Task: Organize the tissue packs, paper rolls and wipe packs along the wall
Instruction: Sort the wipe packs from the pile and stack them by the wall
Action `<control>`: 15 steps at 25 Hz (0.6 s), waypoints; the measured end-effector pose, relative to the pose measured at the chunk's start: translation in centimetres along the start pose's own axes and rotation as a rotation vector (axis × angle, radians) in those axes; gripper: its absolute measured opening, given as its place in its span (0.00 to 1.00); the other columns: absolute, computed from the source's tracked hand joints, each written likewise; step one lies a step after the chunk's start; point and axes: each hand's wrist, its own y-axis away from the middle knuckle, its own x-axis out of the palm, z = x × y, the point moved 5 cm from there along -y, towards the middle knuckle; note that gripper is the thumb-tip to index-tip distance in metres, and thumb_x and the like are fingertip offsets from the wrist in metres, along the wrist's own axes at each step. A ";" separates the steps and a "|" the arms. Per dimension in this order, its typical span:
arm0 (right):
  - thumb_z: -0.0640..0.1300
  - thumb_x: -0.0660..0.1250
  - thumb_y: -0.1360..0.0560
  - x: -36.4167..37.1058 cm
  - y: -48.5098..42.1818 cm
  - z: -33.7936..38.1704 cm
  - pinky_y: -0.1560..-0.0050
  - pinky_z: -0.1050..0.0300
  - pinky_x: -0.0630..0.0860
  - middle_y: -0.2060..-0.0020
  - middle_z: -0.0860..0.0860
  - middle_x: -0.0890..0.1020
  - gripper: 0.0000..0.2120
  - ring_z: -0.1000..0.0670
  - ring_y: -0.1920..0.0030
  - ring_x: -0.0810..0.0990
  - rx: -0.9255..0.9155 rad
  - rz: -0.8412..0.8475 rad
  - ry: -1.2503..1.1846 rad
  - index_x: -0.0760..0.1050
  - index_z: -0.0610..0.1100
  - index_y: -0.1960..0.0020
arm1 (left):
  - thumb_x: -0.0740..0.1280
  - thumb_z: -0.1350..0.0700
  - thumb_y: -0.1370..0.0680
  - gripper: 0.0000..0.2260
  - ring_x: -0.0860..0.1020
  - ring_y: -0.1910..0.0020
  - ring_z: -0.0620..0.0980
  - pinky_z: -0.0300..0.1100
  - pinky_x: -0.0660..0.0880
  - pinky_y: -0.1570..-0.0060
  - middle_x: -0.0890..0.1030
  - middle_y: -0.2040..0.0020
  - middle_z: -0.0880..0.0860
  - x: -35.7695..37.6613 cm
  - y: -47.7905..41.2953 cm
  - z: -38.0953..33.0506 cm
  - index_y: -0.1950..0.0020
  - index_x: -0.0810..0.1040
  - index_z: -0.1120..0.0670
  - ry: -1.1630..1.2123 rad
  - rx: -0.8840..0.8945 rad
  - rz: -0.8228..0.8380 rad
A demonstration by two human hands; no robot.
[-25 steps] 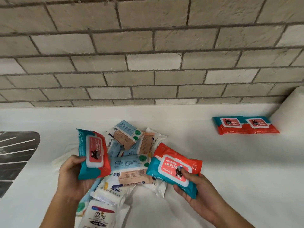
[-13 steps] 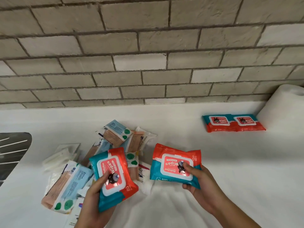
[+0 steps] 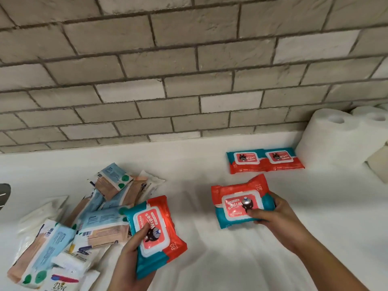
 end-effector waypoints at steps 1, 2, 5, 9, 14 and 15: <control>0.51 0.88 0.49 -1.6 -0.7 0.9 0.49 0.48 0.83 0.48 0.51 0.88 0.40 0.48 0.48 0.87 -0.021 -0.029 0.061 0.78 0.50 0.39 | 0.68 0.53 0.26 0.22 0.86 0.53 0.61 0.60 0.83 0.52 0.81 0.36 0.64 0.7 -0.2 0.7 0.34 0.79 0.59 0.005 -0.012 0.003; 0.52 0.88 0.49 -3.0 -1.4 1.9 0.49 0.47 0.83 0.49 0.51 0.88 0.40 0.47 0.49 0.88 -0.042 -0.056 0.075 0.78 0.51 0.39 | 0.68 0.52 0.25 0.22 0.86 0.52 0.62 0.60 0.83 0.52 0.81 0.36 0.64 1.0 -0.5 1.4 0.33 0.78 0.59 0.014 -0.026 -0.001; 0.44 0.80 0.37 -6.8 -3.7 4.4 0.54 0.47 0.85 0.50 0.47 0.89 0.27 0.42 0.52 0.88 -0.064 -0.099 -0.045 0.78 0.46 0.39 | 0.67 0.49 0.22 0.23 0.83 0.44 0.63 0.60 0.82 0.49 0.81 0.35 0.63 2.2 -1.5 3.4 0.29 0.75 0.57 0.020 -0.082 -0.017; 0.49 0.76 0.30 -9.4 -7.8 7.8 0.57 0.55 0.83 0.49 0.47 0.88 0.22 0.44 0.51 0.88 -0.125 -0.086 0.209 0.79 0.44 0.39 | 0.69 0.49 0.26 0.26 0.78 0.37 0.64 0.61 0.76 0.39 0.80 0.35 0.64 3.9 -1.8 5.0 0.30 0.75 0.57 0.025 -0.093 -0.047; 0.48 0.63 0.16 -8.6 -16.2 10.5 0.53 0.57 0.82 0.39 0.52 0.81 0.15 0.52 0.49 0.84 -0.156 0.035 1.025 0.71 0.53 0.30 | 0.65 0.48 0.21 0.21 0.84 0.47 0.63 0.58 0.81 0.48 0.82 0.38 0.62 5.4 -2.1 6.6 0.30 0.76 0.55 0.062 -0.110 -0.033; 0.48 0.62 0.16 -8.0 -17.8 10.5 0.44 0.52 0.81 0.34 0.51 0.78 0.18 0.51 0.43 0.82 -0.184 0.095 1.125 0.69 0.53 0.27 | 0.65 0.48 0.20 0.21 0.85 0.49 0.63 0.58 0.80 0.48 0.83 0.38 0.63 5.7 -2.2 6.9 0.30 0.76 0.55 0.073 -0.115 -0.027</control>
